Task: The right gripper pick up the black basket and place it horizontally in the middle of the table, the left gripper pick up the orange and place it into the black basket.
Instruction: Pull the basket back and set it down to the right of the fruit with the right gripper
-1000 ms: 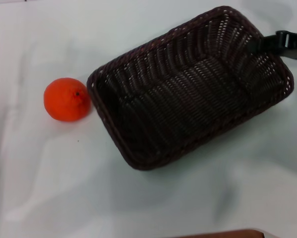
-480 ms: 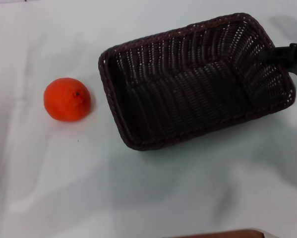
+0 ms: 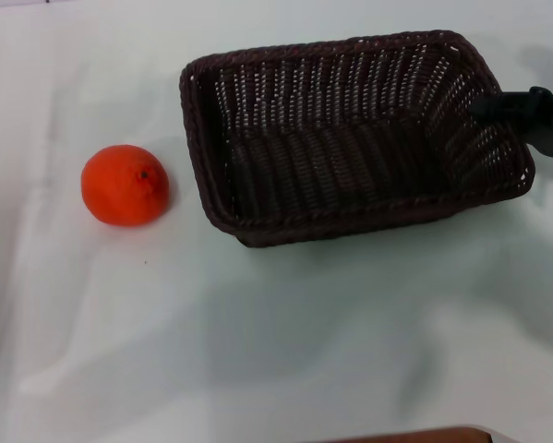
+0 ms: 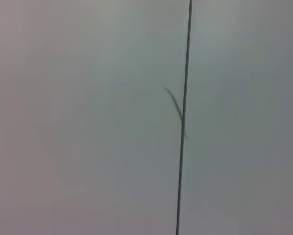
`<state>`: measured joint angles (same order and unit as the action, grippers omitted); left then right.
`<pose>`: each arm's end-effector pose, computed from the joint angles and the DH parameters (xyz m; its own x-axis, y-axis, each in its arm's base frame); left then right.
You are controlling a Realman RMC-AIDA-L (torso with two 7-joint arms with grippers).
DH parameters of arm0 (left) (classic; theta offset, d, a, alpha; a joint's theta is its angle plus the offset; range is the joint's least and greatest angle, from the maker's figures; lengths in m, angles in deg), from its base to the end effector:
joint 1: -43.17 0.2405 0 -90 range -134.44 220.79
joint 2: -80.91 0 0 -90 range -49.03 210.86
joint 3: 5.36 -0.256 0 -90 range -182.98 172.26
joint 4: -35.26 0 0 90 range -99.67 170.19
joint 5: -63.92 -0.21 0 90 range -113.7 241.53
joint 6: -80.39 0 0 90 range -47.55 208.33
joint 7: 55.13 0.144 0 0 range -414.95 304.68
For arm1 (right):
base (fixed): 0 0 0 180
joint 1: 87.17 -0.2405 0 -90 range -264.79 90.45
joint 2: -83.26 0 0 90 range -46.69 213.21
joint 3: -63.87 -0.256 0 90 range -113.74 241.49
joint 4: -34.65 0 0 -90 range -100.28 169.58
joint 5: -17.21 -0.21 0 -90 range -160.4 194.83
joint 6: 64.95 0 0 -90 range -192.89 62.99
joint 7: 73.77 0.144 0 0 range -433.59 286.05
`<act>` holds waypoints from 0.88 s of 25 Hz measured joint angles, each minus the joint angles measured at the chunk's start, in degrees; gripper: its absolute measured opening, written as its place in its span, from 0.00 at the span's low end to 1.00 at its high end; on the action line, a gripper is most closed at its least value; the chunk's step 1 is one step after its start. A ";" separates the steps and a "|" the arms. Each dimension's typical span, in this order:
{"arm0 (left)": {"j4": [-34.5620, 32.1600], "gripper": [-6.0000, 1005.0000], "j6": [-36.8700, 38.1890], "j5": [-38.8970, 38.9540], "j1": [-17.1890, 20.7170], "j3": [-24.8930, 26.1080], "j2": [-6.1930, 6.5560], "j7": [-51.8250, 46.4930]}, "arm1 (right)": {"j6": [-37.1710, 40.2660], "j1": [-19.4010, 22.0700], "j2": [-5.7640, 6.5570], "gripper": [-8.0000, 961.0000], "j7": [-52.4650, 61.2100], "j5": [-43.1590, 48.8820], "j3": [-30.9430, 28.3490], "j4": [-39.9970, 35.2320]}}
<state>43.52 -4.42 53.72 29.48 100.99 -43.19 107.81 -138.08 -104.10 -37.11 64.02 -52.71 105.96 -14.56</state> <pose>-0.3396 0.2597 0.0045 0.6127 -0.2296 0.7563 0.7598 -0.0925 -0.6436 0.3329 0.3136 0.0372 0.0895 0.7482 0.6574 0.9884 0.0148 -0.1514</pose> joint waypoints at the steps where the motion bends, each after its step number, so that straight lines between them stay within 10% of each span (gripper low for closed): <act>1: 0.00 0.86 0.00 0.00 -0.02 0.00 0.00 0.00 | -0.01 0.13 -0.02 0.23 -0.07 -0.33 0.02 0.05; 22: -0.04 0.86 0.44 -0.04 -0.27 -0.01 0.00 0.00 | -2.21 1.81 0.41 0.27 -1.87 -5.36 -0.68 -0.89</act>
<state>43.48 -3.98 53.68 29.20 100.98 -43.19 107.81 -140.29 -102.28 -36.71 62.15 -58.07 105.29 -15.45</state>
